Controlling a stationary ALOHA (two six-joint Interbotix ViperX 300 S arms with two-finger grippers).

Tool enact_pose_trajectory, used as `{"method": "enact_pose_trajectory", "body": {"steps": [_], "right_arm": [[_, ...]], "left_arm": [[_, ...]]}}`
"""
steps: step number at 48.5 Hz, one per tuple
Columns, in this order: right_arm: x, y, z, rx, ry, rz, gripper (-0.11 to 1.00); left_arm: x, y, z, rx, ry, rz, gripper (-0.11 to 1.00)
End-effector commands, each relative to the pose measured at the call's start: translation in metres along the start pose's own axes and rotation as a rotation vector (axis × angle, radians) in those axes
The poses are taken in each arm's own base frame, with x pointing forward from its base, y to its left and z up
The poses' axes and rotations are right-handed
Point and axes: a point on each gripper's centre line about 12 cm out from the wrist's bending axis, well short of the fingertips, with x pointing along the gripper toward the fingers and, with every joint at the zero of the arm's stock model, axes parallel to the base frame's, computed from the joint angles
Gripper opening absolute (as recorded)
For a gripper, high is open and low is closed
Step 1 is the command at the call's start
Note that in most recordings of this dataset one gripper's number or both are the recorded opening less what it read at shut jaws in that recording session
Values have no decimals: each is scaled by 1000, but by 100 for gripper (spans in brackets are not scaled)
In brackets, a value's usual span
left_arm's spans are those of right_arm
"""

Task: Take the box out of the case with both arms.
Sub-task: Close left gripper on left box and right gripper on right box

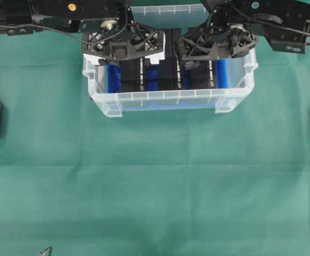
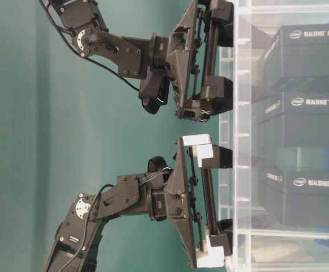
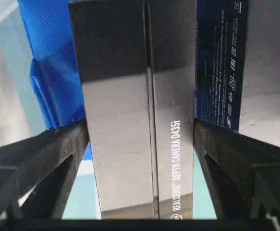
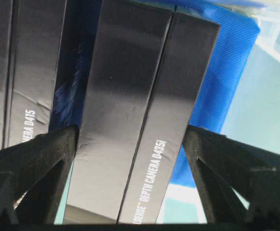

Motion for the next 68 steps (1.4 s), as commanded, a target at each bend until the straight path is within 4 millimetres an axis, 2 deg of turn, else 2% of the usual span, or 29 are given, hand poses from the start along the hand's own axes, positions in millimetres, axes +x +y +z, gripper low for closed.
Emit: {"method": "enact_pose_trajectory", "body": {"steps": [1, 11, 18, 22, 26, 56, 68], "right_arm": [[-5, -2, 2, 1, -6, 5, 94], [-5, -2, 2, 1, -5, 1, 94], [-5, -3, 2, 5, -4, -7, 92], [-5, -4, 3, 12, -3, -13, 82], [-5, -4, 3, 25, -5, -9, 67], [-10, -2, 4, 41, -16, 18, 67], [-10, -2, 4, 43, -14, 17, 67]], "left_arm": [[-2, 3, 0, 1, 3, 6, 83], [-4, 2, -1, -3, 16, 6, 83], [-13, -1, -4, 11, 16, -11, 82], [-16, 0, -5, 16, 14, -14, 77], [-18, 2, -5, 10, 16, -7, 66], [-20, 2, -5, -25, 13, -2, 64], [-26, 0, -3, -24, -17, -75, 64]]}}
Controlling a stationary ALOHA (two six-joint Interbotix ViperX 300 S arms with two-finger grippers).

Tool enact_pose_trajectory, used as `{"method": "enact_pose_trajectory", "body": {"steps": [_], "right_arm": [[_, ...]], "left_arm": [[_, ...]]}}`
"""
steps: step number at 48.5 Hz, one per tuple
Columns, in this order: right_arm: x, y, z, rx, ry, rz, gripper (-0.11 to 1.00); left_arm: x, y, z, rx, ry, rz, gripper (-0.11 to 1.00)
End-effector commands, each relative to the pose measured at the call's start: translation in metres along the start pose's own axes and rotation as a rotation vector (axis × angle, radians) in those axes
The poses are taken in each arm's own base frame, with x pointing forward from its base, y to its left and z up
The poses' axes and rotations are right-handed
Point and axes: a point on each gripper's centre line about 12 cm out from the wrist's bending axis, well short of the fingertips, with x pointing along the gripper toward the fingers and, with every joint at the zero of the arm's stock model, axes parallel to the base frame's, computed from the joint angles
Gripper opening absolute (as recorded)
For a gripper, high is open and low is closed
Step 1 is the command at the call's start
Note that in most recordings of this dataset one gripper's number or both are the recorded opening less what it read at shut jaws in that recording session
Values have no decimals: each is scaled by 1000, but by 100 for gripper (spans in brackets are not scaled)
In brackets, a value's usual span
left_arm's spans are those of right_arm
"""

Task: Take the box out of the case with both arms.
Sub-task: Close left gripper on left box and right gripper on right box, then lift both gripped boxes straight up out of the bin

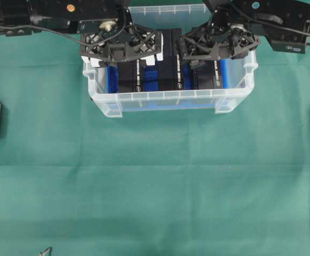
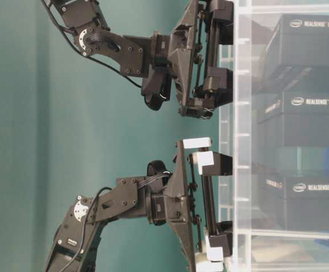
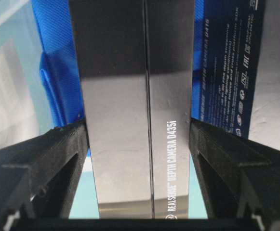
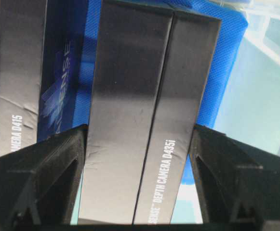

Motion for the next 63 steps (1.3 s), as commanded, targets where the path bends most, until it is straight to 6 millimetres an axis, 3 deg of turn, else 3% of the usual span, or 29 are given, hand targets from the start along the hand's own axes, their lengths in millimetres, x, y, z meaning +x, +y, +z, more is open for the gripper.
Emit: {"method": "enact_pose_trajectory", "body": {"steps": [1, 14, 27, 43, 63], "right_arm": [[-11, 0, 3, 5, -15, 25, 67], [-12, 1, 4, 6, -14, 26, 67], [-35, 2, 8, 16, -25, 42, 67], [-71, 10, 18, 16, -48, 46, 67], [-117, 16, 28, 22, -81, 44, 67]], "left_arm": [[-21, -2, 1, -2, -23, -65, 64], [-21, -2, 2, -5, -23, -64, 64], [-37, 1, 2, -10, -3, 7, 64], [-72, -16, 9, -10, -18, -36, 64], [-133, -22, 17, -19, -38, -72, 64]]}}
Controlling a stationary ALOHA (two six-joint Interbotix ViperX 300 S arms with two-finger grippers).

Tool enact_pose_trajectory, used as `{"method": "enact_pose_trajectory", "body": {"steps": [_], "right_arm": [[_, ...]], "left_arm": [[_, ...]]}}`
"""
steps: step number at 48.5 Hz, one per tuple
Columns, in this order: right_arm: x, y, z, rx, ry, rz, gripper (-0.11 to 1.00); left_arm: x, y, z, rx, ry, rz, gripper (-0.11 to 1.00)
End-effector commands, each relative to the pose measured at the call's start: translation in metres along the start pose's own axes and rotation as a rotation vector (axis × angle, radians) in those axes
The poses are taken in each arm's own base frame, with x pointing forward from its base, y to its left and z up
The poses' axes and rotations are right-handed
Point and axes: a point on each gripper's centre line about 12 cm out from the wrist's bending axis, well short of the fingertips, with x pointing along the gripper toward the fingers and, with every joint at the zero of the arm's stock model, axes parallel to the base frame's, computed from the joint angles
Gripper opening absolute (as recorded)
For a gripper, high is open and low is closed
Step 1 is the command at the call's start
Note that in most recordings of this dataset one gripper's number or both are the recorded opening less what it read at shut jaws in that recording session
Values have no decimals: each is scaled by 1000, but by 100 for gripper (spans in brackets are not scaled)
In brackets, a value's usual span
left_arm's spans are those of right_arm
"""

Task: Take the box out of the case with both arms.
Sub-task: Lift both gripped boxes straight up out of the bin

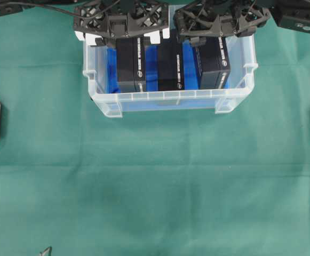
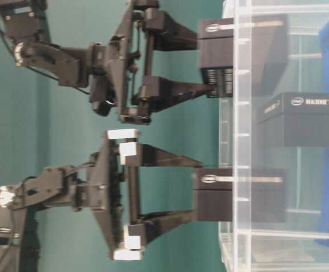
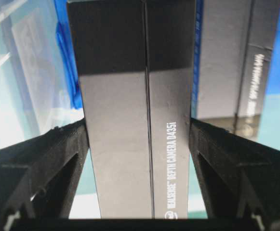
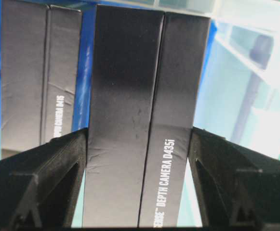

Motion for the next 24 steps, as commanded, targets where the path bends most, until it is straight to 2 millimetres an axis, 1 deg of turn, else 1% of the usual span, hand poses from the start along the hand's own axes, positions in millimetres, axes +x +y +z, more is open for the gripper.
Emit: {"method": "enact_pose_trajectory", "body": {"steps": [1, 16, 24], "right_arm": [[-39, -1, 9, 14, -45, 72, 67], [-73, -1, 17, 26, -83, 95, 67], [-90, -1, 22, 35, -97, 108, 67]], "left_arm": [[-43, 1, 4, -7, -30, -84, 64], [-88, 2, 6, -13, -37, -109, 64], [-107, 3, 6, -16, -38, -112, 64]]}}
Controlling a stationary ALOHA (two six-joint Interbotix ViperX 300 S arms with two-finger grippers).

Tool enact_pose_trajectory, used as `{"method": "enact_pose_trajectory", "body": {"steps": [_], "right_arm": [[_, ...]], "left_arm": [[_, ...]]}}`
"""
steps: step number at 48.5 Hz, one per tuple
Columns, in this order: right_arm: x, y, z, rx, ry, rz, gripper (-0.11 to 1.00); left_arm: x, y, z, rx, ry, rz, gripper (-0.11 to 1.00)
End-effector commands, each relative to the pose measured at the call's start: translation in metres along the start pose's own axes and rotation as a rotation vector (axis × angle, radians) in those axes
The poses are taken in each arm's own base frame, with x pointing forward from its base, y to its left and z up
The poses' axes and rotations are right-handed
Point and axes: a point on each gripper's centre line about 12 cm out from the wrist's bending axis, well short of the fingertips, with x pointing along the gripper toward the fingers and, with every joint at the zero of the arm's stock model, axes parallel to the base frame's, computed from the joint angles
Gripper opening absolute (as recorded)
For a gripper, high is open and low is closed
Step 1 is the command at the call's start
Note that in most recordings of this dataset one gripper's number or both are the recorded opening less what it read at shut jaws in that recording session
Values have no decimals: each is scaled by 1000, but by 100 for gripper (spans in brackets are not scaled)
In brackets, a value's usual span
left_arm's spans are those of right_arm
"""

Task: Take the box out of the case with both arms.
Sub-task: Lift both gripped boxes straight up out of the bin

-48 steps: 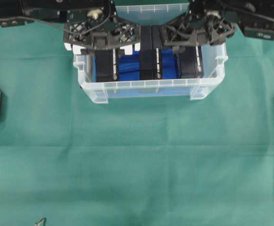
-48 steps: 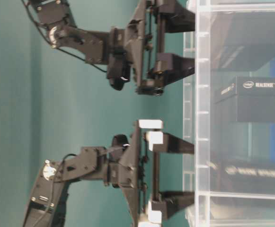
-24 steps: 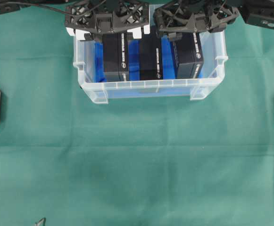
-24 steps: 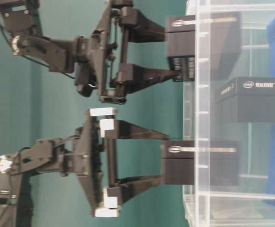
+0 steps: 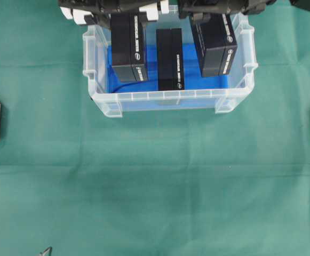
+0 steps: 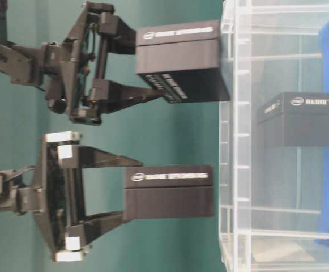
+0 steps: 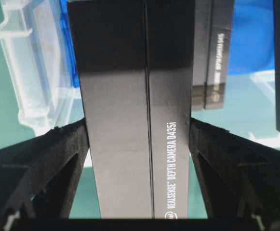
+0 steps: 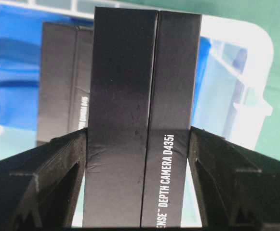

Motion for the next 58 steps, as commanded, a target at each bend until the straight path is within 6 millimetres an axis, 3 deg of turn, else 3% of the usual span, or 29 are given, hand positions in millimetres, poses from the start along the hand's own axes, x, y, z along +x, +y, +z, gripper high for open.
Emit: {"method": "enact_pose_trajectory", "body": {"steps": [1, 22, 58], "right_arm": [[-33, -4, 9, 23, -39, 65, 67], [-67, -3, 17, 36, -69, 99, 67], [-76, -5, 15, 18, -63, 91, 67]], "left_arm": [[-39, 5, 1, -3, -25, -73, 64], [-64, 5, -1, 1, -20, -66, 64], [-67, 6, -4, 5, -16, -60, 64]]}}
